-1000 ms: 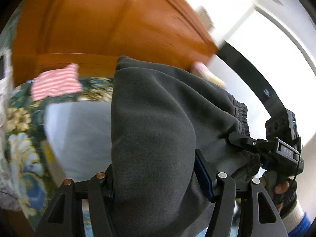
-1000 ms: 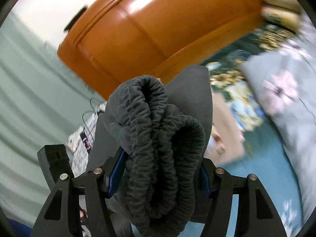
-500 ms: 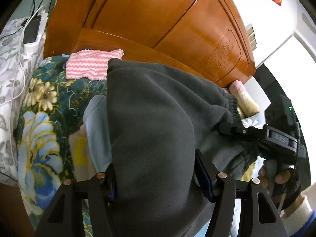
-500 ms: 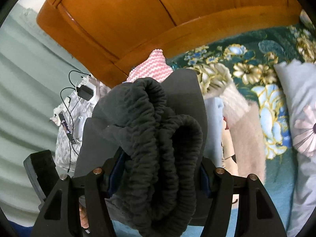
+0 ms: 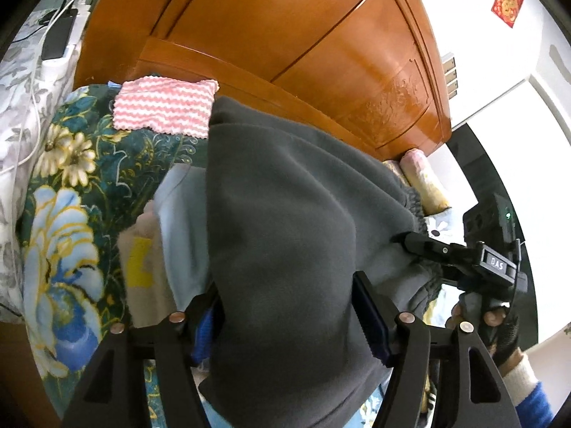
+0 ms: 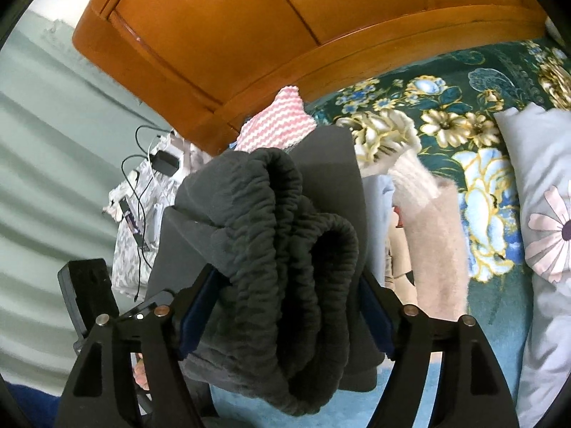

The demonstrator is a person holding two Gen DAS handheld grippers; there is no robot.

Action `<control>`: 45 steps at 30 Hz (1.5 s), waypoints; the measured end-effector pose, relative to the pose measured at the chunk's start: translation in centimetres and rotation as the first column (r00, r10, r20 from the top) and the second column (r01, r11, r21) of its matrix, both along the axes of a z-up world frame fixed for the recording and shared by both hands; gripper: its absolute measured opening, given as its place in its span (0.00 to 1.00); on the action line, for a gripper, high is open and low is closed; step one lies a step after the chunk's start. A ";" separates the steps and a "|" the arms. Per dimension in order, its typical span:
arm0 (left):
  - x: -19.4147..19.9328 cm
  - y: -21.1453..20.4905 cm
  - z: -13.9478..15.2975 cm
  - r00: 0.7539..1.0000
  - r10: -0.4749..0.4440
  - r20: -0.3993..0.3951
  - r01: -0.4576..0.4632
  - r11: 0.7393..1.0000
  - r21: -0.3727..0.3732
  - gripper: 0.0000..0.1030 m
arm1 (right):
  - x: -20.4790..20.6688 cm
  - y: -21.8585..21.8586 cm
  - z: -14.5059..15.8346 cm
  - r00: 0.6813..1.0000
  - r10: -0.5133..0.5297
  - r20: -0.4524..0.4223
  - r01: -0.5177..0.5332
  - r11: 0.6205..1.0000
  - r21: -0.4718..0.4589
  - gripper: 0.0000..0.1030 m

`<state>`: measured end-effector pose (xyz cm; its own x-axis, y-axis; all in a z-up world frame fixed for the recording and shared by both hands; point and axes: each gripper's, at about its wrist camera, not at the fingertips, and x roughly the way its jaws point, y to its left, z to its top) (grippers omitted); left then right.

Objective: Fold clothes
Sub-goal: 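Carry the folded sweatpants with both tools toward the clothes stack by the headboard, then lower the sweatpants onto the clothes stack and open both tools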

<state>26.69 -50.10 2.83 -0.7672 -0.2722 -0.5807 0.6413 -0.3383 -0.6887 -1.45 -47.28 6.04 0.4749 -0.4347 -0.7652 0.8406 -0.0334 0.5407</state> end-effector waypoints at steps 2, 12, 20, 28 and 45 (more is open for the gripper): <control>0.7 0.0 0.3 1.000 0.014 -0.006 -0.014 1.000 0.003 0.70 | -0.5 0.3 0.8 1.000 -0.023 0.001 0.023 0.999 -0.039 0.75; 0.4 2.3 4.6 0.997 0.017 0.074 0.002 0.971 -0.241 0.70 | 1.0 4.5 5.5 0.976 -0.173 -0.133 0.139 0.963 -0.230 0.75; -2.5 4.7 3.7 0.984 -0.089 0.153 0.135 0.936 -0.326 0.71 | 8.8 8.4 2.2 0.936 -0.058 -0.347 -0.035 0.966 -0.257 0.75; -3.2 3.7 2.4 0.981 -0.083 0.174 0.134 0.944 -0.303 0.72 | 7.8 7.1 0.4 0.938 -0.158 -0.309 0.085 0.968 -0.235 0.75; 0.2 10.6 0.2 0.970 0.010 0.244 0.046 0.974 -0.220 0.89 | 11.6 13.5 -2.3 0.901 -0.290 -0.322 0.239 0.953 -0.188 0.76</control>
<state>26.91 -39.55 3.00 -0.6170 -0.4031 -0.6759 0.7718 -0.4780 -0.4194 10.13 -33.79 3.77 0.0478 -0.6226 -0.7811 0.9448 -0.2256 0.2377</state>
